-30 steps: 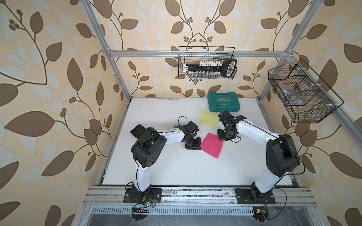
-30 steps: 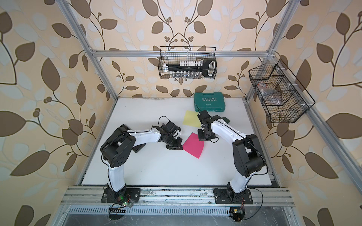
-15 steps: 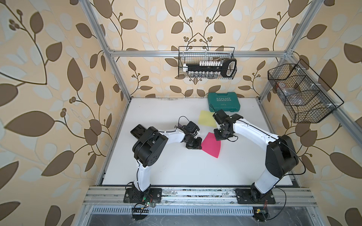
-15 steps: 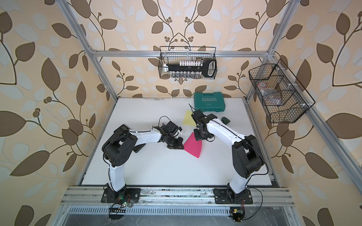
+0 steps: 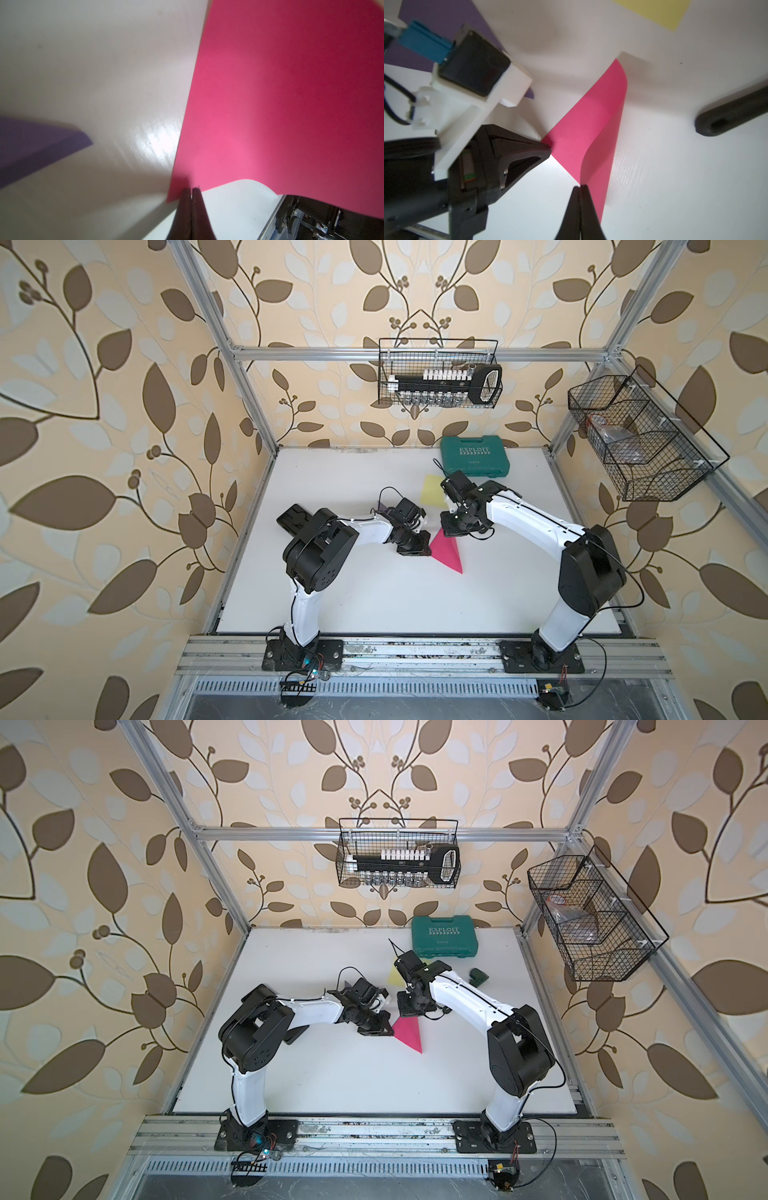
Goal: Fold the square paper diagonally
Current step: Fold the paper at the center of the board.
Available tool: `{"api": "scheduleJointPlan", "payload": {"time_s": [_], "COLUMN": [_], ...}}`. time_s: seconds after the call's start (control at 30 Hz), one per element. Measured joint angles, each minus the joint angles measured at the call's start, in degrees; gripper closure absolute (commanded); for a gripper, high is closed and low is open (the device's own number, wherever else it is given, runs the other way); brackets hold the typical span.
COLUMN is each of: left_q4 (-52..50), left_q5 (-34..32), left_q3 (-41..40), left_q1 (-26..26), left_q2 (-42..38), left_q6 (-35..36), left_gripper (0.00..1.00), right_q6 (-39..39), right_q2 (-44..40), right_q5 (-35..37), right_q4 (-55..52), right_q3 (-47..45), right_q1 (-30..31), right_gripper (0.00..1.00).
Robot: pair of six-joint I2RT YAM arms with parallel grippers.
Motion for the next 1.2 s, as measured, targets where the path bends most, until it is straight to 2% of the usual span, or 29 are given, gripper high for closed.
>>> {"api": "scheduleJointPlan", "payload": {"time_s": [0.2,0.47,0.67,0.83,0.93,1.2], "left_q4": [1.4,1.0,1.4,2.1,3.2,10.8], "left_q5": [0.2,0.2,0.6,1.4,1.7,3.4], "left_q3": [-1.6,-4.3,-7.1,-10.0,-11.6,-15.6], "left_q1": [0.5,2.1,2.3,2.3,2.3,2.2], "left_q2": [-0.8,-3.0,-5.3,-8.3,-10.6,-14.1], "left_q6": [0.0,-0.2,-1.3,-3.3,-4.1,-8.1], "left_gripper": [1.00,1.00,0.83,0.63,0.58,0.55], "right_q6": [1.9,3.4,3.9,4.3,4.6,6.1], "right_q2": [3.4,5.0,6.5,8.6,8.7,8.7], "right_q5": [-6.0,-8.7,-9.7,-10.4,-10.4,-10.4], "right_q4": [4.5,6.6,7.3,7.4,7.5,7.7], "right_q3": [-1.0,-1.7,-1.9,-1.9,-1.9,-2.0], "right_q1": [0.0,0.0,0.0,0.0,0.0,0.0], "right_gripper": [1.00,1.00,1.00,1.00,1.00,1.00]}}
